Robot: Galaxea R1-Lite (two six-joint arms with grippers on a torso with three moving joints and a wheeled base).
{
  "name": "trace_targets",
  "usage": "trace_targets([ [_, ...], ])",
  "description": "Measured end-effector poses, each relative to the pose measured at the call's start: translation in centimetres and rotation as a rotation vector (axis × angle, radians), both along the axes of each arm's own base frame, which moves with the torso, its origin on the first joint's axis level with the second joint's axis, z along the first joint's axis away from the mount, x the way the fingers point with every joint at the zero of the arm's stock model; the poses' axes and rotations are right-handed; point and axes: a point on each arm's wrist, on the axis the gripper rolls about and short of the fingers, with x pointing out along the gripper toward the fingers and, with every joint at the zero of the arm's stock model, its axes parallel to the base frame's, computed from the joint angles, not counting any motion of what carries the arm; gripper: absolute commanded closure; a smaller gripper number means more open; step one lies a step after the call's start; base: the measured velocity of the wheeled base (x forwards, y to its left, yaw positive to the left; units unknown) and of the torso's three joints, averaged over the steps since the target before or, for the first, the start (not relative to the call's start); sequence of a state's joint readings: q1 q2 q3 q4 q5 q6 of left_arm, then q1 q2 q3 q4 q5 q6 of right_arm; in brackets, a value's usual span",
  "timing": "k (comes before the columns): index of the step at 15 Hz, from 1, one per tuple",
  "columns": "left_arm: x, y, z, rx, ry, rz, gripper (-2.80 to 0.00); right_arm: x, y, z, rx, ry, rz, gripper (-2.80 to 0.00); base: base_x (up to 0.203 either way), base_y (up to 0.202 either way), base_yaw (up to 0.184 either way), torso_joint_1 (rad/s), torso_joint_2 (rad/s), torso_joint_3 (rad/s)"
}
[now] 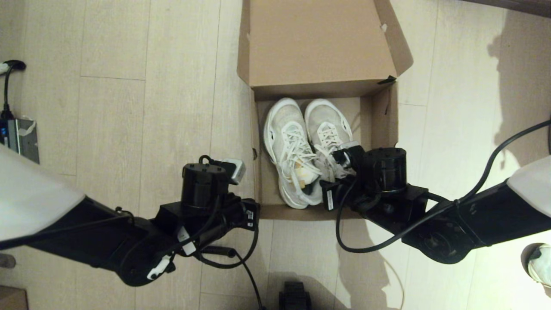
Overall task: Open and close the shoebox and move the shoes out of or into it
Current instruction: Put the shoes out of the shoe box
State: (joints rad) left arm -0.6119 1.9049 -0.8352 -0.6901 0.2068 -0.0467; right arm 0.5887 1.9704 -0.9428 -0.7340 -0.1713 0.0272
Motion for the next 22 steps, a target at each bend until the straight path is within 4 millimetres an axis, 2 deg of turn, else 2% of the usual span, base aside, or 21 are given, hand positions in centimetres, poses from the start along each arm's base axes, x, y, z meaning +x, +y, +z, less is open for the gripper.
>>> trace_targets([
  [4,0.0,0.1,0.0,-0.01,-0.015,0.002,0.0,-0.2,-0.1,0.6,0.005,-0.008,0.0,0.0,0.0,0.0,0.0,0.0,0.0,0.0],
  [7,0.1,0.3,0.0,-0.017,-0.015,0.005,0.0,-1.1,-0.8,2.5,0.009,0.0,0.0,0.0,0.0,0.0,0.0,0.0,0.0,0.0],
  [10,0.2,0.2,0.3,-0.035,-0.047,0.007,0.0,-2.6,-1.7,6.0,0.022,-0.002,0.005,0.0,0.0,0.0,0.0,0.0,0.0,0.0],
  [16,-0.6,1.3,-0.9,-0.02,-0.001,0.027,0.0,-5.9,-3.9,13.3,0.107,-0.012,-0.007,0.0,0.0,0.0,0.0,0.0,0.0,0.0],
  [22,-0.6,1.3,-1.9,-0.019,0.002,0.028,0.0,-9.9,-6.3,18.2,0.13,-0.013,-0.002,0.0,0.0,0.0,0.0,0.0,0.0,0.0],
])
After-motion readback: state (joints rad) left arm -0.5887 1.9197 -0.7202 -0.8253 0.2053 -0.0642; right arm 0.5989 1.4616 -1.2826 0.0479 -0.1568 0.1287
